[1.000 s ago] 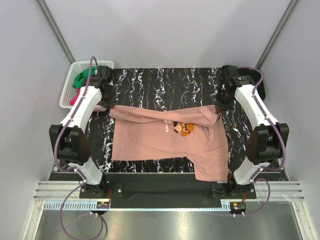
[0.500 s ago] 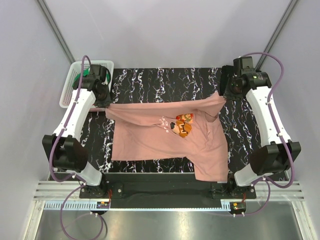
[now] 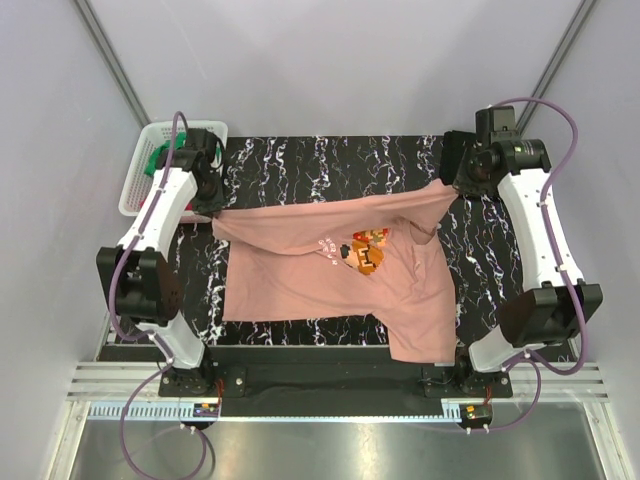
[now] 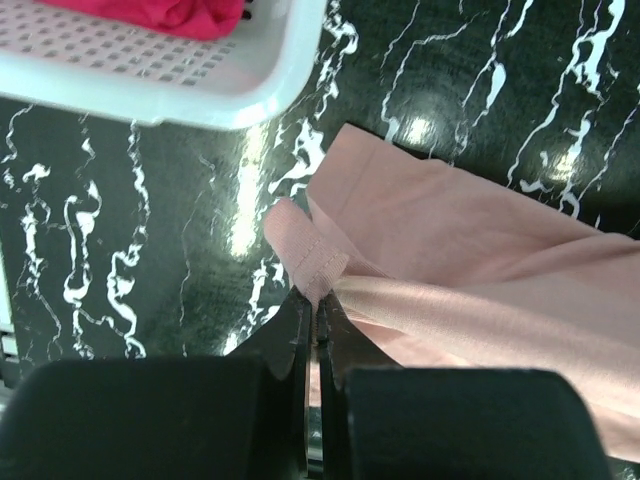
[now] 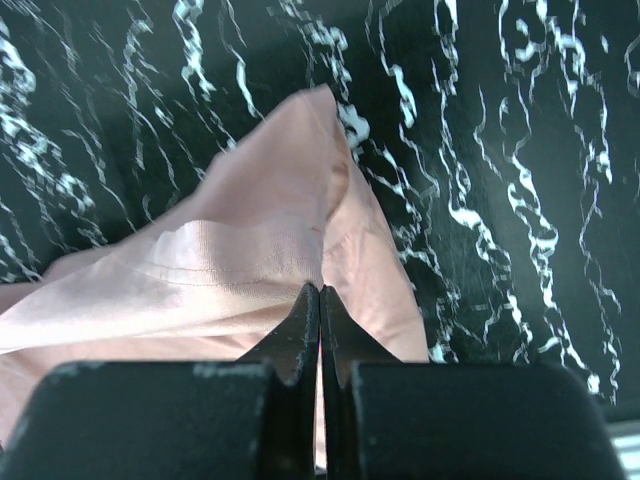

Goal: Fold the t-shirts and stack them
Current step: Fold the tshirt

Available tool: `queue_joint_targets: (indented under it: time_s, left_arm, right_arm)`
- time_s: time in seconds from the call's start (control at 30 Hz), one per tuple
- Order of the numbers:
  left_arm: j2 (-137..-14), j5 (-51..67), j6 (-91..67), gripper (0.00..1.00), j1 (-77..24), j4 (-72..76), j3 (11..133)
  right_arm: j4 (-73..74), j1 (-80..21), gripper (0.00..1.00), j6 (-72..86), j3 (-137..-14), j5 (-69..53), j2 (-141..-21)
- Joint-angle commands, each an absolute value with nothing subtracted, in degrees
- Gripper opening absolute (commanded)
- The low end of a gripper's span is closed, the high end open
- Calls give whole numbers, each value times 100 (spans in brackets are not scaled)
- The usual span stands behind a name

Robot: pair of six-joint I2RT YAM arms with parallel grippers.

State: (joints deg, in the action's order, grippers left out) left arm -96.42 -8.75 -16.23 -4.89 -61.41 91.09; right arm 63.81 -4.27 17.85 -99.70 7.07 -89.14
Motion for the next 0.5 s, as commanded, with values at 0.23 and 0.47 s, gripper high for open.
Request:
queue_joint_targets:
  time_s: [0.23, 0.47]
  left_arm:
    - [-10134, -721, -1441, 0, -387, -6319, 10371]
    - [-10643, -580, -1433, 0, -343, -6434, 10951]
  right_arm:
    - [6398, -325, 0, 1740, -11065, 949, -9456]
    - [6451, -237, 0, 1740, -11794, 774, -9914]
